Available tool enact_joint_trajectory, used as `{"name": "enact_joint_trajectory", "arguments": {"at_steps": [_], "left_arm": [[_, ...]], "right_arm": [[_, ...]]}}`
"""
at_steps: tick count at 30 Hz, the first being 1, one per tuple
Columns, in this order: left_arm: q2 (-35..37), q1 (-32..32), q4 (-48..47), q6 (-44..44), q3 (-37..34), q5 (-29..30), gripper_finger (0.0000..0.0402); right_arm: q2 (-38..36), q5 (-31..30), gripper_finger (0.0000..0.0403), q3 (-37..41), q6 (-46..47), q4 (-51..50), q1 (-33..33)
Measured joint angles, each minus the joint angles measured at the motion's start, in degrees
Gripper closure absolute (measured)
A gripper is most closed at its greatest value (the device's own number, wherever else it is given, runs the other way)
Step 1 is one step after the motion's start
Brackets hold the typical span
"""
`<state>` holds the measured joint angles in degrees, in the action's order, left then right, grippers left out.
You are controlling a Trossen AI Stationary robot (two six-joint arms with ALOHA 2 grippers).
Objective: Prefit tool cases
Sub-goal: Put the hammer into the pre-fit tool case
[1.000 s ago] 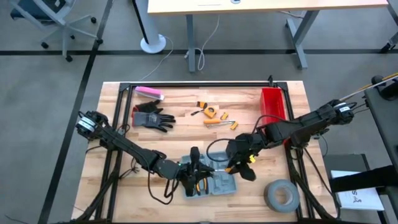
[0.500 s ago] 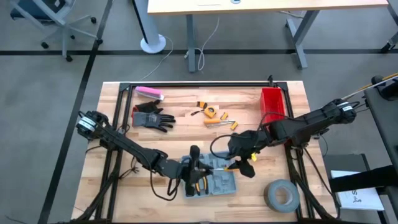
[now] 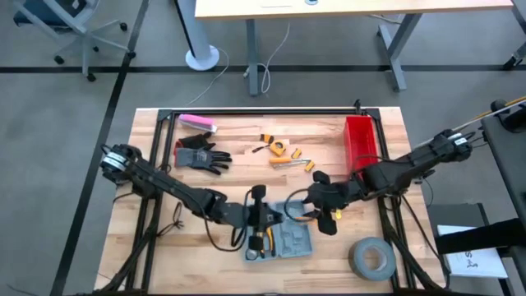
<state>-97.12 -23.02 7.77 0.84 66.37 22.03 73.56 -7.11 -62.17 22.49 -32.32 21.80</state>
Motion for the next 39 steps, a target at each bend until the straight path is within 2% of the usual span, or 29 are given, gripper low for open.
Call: {"name": "enact_joint_trajectory", "arguments": {"at_steps": [3, 8, 11, 18, 26, 32, 39], "left_arm": [[-0.4, 1.1, -9.5, 3.2, 5.1, -1.0, 0.0337], [-1.0, 3.8, -19.7, 8.8, 11.3, -7.6, 0.0337], [-1.0, 5.2, -21.4, 11.6, 13.2, -11.4, 0.0337], [-1.0, 6.9, -23.4, 14.4, 15.4, -15.7, 0.0337], [-1.0, 8.8, -26.2, 18.6, 15.7, -23.3, 0.0336], [-1.0, 10.9, -29.6, 21.6, 15.7, -28.4, 0.0336], [-1.0, 13.8, -32.0, 23.3, 15.6, -36.5, 0.0336]], "right_arm": [[-0.1, -2.3, 0.0236, 0.0, 1.0, 0.0, 2.1], [-0.4, -6.9, 0.0235, 0.1, 4.0, -0.5, 6.3], [-0.4, -9.9, 0.0234, 0.3, 6.1, -0.6, 8.9], [-0.4, -17.1, 0.0243, 0.4, 10.5, -0.9, 14.8], [-0.4, -24.4, 0.0241, 0.5, 13.6, -1.0, 19.1], [-0.4, -27.2, 0.0240, 0.5, 14.8, -0.9, 20.2], [-0.4, -27.6, 0.0249, 0.5, 17.6, -0.9, 21.1]]}}
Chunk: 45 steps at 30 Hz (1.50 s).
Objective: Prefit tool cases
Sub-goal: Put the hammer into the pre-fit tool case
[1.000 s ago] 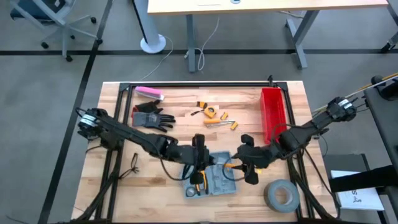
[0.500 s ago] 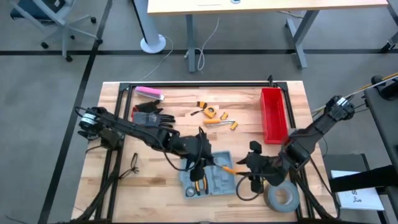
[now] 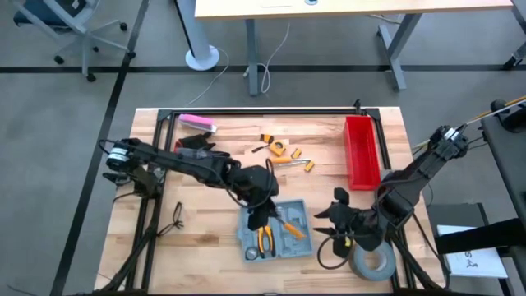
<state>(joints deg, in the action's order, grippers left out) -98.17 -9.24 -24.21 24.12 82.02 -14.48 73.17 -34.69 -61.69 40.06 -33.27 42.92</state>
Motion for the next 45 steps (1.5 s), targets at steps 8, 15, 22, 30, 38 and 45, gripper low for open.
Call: {"name": "enact_joint_trajectory", "arguments": {"at_steps": [8, 15, 22, 30, 38, 45], "left_arm": [[-1.3, 3.3, 0.3, -0.5, 0.0, -6.8, 0.0334], [-6.8, 4.2, 4.1, -0.6, -0.2, -14.8, 0.0333], [-10.1, 5.9, 5.6, -0.6, -0.2, -20.9, 0.0335], [-11.6, 8.9, 4.7, -0.7, -0.2, -24.9, 0.0336], [-13.7, 11.0, 4.6, -1.8, -0.2, -30.1, 0.0333], [-16.4, 11.8, 4.7, -2.5, -0.2, -32.0, 0.0331]], "right_arm": [[1.5, -0.5, 0.0241, 0.1, 3.8, 0.9, 0.4], [2.7, -4.2, 0.0242, 0.2, 5.1, 0.7, 3.1], [3.1, -7.9, 0.0250, 0.2, 7.6, 0.5, 6.6], [4.6, -9.7, 0.0243, 0.1, 9.4, 0.9, 7.2], [5.4, -10.8, 0.0251, 0.1, 9.5, 1.4, 7.2], [5.5, -11.2, 0.0246, 0.1, 9.5, 2.2, 7.2]]}}
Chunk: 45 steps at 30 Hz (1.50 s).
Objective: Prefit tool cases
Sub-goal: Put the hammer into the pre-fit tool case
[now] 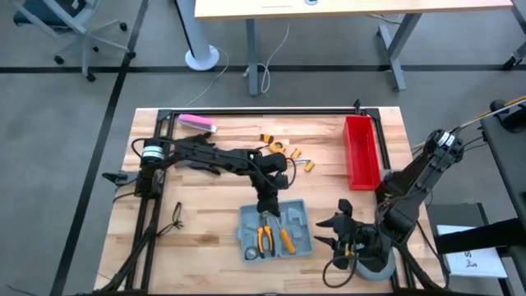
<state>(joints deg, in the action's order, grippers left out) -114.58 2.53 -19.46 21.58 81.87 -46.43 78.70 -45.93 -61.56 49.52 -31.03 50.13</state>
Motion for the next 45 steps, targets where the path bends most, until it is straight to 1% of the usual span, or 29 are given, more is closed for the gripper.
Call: {"name": "enact_joint_trajectory", "arguments": {"at_steps": [3, 14, 22, 30, 32, 36, 41, 45], "left_arm": [[-0.6, 0.0, 0.2, -0.1, 0.0, -0.9, 0.0331], [-0.7, 0.0, 2.9, -0.2, 0.0, -0.5, 0.0329], [-0.7, -0.4, 3.1, -1.8, 0.0, -0.4, 0.0328], [-0.7, -0.4, 3.3, -2.7, 0.0, 0.8, 0.0327], [-0.7, -0.5, 3.4, -2.9, 0.0, 2.3, 0.0325], [-0.7, -0.7, 3.6, -3.7, 0.0, 4.6, 0.0302], [-0.7, -1.0, 3.9, -4.8, 0.0, 4.7, 0.0257], [-0.7, -1.3, 4.7, -5.1, 0.0, 5.3, 0.0233]], "right_arm": [[0.0, -0.2, 0.0245, 0.0, 0.0, 0.0, 0.0], [0.0, -0.7, 0.0257, 0.0, 0.0, 0.0, 0.0], [0.0, -0.7, 0.0250, 0.0, -0.1, 0.0, 0.0], [0.0, -0.7, 0.0258, 0.0, -0.2, 0.0, 0.0], [0.0, -0.7, 0.0258, 0.0, -0.2, 0.0, 0.0], [0.0, -0.7, 0.0253, 0.0, -0.1, 0.0, 0.0], [0.0, -0.7, 0.0249, 0.0, 0.0, 0.0, 0.0], [0.0, -0.7, 0.0255, 0.0, -0.1, 0.0, 0.0]]}}
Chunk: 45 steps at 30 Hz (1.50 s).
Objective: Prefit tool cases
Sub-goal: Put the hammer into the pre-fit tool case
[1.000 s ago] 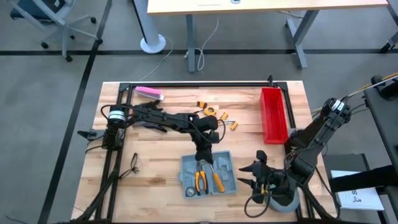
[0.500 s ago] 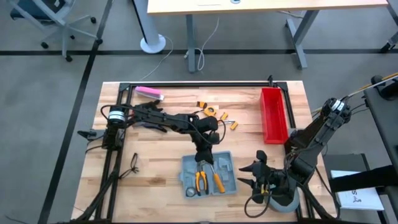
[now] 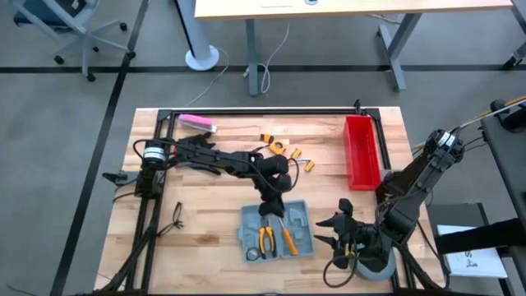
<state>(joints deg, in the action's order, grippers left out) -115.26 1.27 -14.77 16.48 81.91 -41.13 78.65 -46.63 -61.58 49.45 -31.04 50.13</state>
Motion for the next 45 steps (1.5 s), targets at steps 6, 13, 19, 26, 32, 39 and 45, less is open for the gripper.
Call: {"name": "enact_joint_trajectory", "arguments": {"at_steps": [6, 13, 19, 26, 32, 39, 45], "left_arm": [[0.0, -0.1, 2.8, -0.1, 0.0, 1.5, 0.0227], [0.0, -0.1, 5.3, 0.1, 0.0, 1.6, 0.0240], [0.3, -0.3, 4.2, 1.7, 0.0, 1.3, 0.0248], [0.3, -1.9, -1.3, 1.6, 0.0, 2.4, 0.0249], [0.3, -2.8, -7.1, 2.0, 0.0, 14.2, 0.0257], [0.4, -3.4, -11.3, -2.5, 0.0, 16.4, 0.0259], [0.7, -4.7, -17.2, -9.8, 0.0, 16.8, 0.0261]], "right_arm": [[0.0, 0.0, 0.0262, 0.0, 0.0, 0.0, 0.0], [-0.1, 0.0, 0.0259, 0.0, 0.1, 0.0, 0.0], [-0.1, 0.0, 0.0258, 0.0, 0.1, 0.0, 0.0], [-0.1, 0.0, 0.0266, 0.0, 0.1, 0.0, 0.0], [-0.1, 0.0, 0.0267, 0.0, 0.0, 0.0, 0.0], [-0.1, 0.0, 0.0259, 0.0, -0.5, 0.0, 0.0], [-0.1, 0.0, 0.0264, 0.0, -0.6, 0.0, 0.0]]}}
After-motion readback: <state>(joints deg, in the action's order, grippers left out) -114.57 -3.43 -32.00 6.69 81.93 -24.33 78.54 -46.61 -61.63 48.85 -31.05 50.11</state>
